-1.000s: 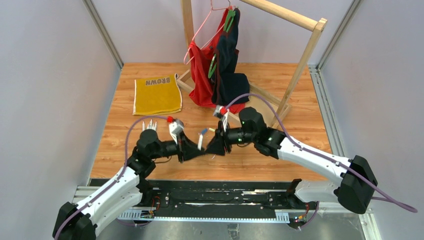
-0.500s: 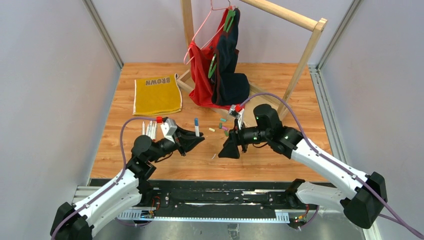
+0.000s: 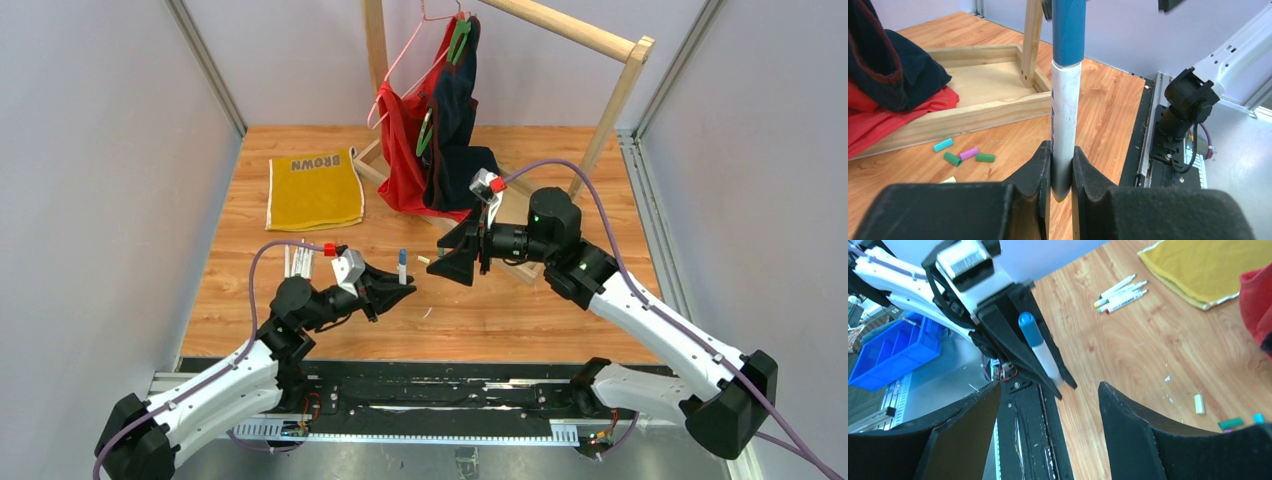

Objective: Insert the pens into the pen caps
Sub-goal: Press the pen cap onto the pen.

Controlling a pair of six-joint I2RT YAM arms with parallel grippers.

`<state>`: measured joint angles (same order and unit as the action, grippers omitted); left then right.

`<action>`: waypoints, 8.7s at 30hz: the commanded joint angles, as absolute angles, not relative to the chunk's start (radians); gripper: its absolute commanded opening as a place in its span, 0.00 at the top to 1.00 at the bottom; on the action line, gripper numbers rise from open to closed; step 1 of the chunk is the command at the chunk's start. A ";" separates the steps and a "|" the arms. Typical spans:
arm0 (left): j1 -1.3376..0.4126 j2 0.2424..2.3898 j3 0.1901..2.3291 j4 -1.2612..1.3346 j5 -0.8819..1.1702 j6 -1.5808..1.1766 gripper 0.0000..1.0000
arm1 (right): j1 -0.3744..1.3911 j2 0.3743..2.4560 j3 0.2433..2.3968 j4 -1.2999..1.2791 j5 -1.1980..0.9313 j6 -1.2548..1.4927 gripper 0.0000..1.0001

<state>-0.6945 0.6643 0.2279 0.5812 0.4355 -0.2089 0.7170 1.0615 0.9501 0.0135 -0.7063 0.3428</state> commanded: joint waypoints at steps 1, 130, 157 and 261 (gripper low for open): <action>-0.723 0.674 0.220 0.618 0.419 -0.181 1.00 | 0.704 1.085 0.996 0.139 -0.697 0.389 0.28; -0.517 0.635 0.346 0.761 0.423 -0.541 1.00 | 1.044 1.380 0.641 0.051 -0.719 0.536 0.99; -0.446 0.666 0.327 0.728 0.371 -0.558 1.00 | 1.094 1.369 0.638 0.052 -0.704 0.583 0.99; -0.950 0.494 0.160 0.374 0.021 -0.078 1.00 | 0.872 1.344 1.001 -0.107 -0.751 0.290 0.99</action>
